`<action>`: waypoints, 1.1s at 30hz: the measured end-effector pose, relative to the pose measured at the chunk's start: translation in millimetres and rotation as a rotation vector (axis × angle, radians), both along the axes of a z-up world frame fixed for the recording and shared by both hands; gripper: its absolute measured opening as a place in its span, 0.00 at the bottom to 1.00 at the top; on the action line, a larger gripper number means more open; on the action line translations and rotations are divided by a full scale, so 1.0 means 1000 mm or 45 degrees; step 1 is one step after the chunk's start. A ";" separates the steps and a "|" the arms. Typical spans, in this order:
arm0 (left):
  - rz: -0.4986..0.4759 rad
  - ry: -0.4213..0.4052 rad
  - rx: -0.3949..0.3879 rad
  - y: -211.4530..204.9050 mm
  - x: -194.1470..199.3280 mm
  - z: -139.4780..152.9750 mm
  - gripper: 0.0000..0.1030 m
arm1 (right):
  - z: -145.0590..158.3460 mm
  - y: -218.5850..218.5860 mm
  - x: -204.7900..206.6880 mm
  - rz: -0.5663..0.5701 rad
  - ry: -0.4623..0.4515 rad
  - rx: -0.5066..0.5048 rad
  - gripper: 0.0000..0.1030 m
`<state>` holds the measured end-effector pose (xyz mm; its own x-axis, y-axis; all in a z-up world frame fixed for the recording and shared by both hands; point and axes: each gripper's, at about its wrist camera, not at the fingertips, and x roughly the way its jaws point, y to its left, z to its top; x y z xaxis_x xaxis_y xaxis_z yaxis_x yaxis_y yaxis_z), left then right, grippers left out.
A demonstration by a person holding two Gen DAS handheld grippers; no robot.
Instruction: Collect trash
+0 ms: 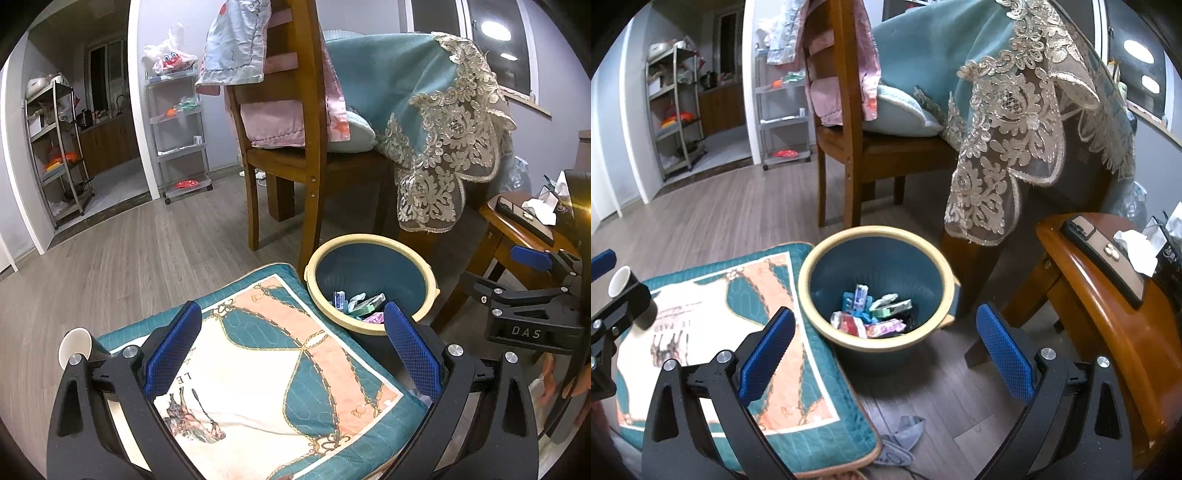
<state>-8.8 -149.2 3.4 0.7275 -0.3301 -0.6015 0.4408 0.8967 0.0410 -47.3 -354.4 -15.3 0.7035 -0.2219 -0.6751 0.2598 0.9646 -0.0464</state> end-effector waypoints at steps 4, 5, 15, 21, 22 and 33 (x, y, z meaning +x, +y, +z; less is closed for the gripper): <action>0.001 0.008 -0.002 0.001 0.000 -0.001 0.94 | 0.001 0.001 0.001 0.005 0.001 -0.003 0.95; 0.000 0.007 -0.002 0.001 0.001 -0.001 0.94 | 0.001 0.001 0.000 0.004 -0.003 -0.002 0.95; -0.004 0.001 0.014 -0.001 0.001 -0.001 0.94 | 0.001 0.001 0.002 0.005 -0.002 -0.001 0.95; -0.009 -0.002 0.019 -0.001 0.000 -0.001 0.94 | 0.002 0.001 0.000 0.006 -0.006 -0.001 0.95; -0.008 -0.003 0.021 -0.001 0.000 -0.001 0.94 | 0.001 0.000 0.001 0.005 -0.002 0.000 0.95; -0.018 -0.001 0.024 -0.001 -0.001 -0.001 0.94 | 0.001 0.001 0.002 0.006 0.007 -0.002 0.95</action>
